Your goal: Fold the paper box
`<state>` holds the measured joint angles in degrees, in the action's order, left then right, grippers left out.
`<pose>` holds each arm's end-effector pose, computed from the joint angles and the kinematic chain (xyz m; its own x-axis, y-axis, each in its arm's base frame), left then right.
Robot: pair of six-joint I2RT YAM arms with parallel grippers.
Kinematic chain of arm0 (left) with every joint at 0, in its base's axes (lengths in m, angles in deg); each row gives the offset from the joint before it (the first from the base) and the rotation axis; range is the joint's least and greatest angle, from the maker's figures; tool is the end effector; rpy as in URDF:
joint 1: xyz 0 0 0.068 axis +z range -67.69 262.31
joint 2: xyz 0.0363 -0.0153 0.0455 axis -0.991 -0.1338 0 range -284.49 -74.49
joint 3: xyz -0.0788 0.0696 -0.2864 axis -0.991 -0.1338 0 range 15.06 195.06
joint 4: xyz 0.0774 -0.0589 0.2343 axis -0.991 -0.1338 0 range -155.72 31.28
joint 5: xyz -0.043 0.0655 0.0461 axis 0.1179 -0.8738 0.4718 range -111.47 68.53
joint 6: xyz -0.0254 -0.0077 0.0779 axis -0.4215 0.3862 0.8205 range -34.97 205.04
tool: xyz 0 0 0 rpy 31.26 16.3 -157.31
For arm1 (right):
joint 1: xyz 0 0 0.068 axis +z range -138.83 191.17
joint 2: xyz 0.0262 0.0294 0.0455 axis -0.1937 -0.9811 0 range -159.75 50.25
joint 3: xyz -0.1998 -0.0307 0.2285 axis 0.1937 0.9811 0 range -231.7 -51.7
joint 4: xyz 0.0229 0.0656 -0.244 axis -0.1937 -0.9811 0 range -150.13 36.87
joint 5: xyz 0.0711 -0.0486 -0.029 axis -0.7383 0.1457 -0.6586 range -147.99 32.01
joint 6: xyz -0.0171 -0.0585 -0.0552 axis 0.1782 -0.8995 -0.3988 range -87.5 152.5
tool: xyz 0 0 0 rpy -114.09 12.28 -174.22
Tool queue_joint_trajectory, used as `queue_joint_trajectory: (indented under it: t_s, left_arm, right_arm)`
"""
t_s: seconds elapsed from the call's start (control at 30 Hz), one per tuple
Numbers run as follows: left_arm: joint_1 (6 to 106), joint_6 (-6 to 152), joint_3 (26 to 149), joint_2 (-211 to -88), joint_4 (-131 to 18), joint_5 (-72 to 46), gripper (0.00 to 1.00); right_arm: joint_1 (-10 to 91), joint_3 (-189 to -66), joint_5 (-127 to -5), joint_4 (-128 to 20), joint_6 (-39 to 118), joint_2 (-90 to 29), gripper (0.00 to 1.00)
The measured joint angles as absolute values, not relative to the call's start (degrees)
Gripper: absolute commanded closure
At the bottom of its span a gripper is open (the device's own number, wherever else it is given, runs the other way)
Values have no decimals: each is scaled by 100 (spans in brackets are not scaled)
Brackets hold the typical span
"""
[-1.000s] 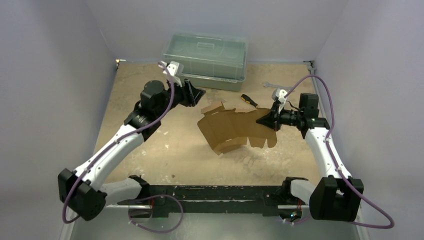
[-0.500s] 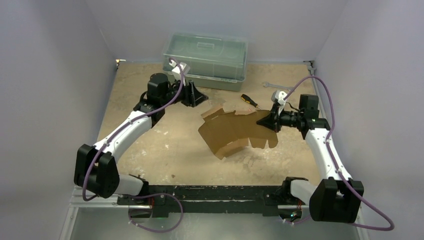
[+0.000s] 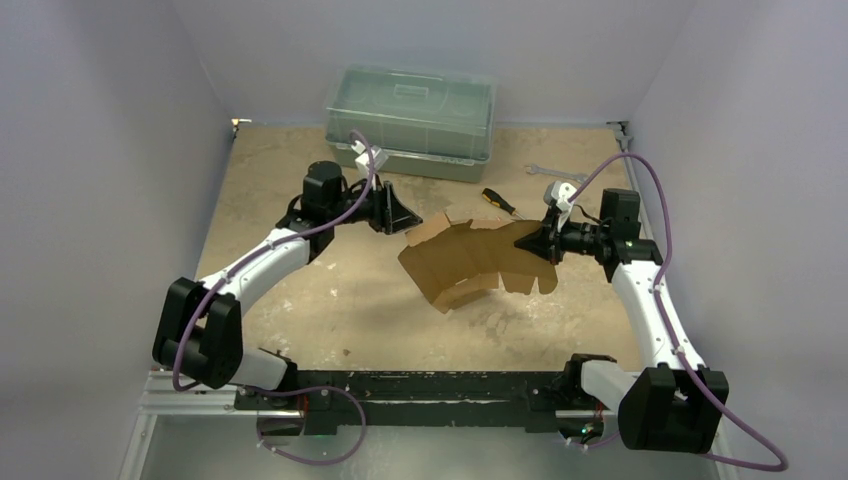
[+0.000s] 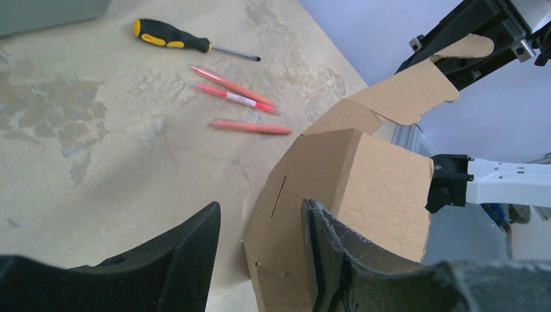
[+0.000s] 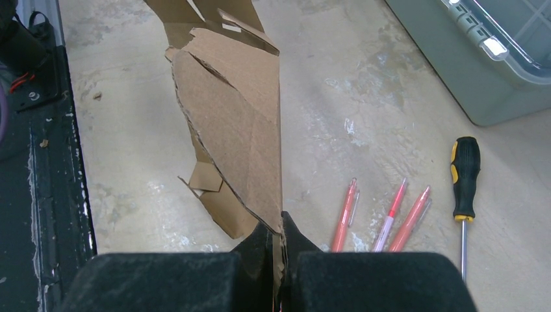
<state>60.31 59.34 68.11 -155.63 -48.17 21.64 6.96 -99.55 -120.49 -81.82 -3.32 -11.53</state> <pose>0.2893 -0.1696 0.3107 -0.6322 -0.0859 -0.7700 0.6698 0.4388 -0.5990 0.2065 0.0485 0.3043 -0.1863 -0.2572 -0.9482 -0.8956 0.4413 0.0563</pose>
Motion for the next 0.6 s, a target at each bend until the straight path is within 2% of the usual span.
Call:
queue_joint_trajectory:
  t_s: [0.6]
  left_arm:
    - [6027, 5713, 6483, -15546, -4607, 2332, 50]
  right_arm:
    - [696, -9901, -12056, -8143, -329, -1009, 100]
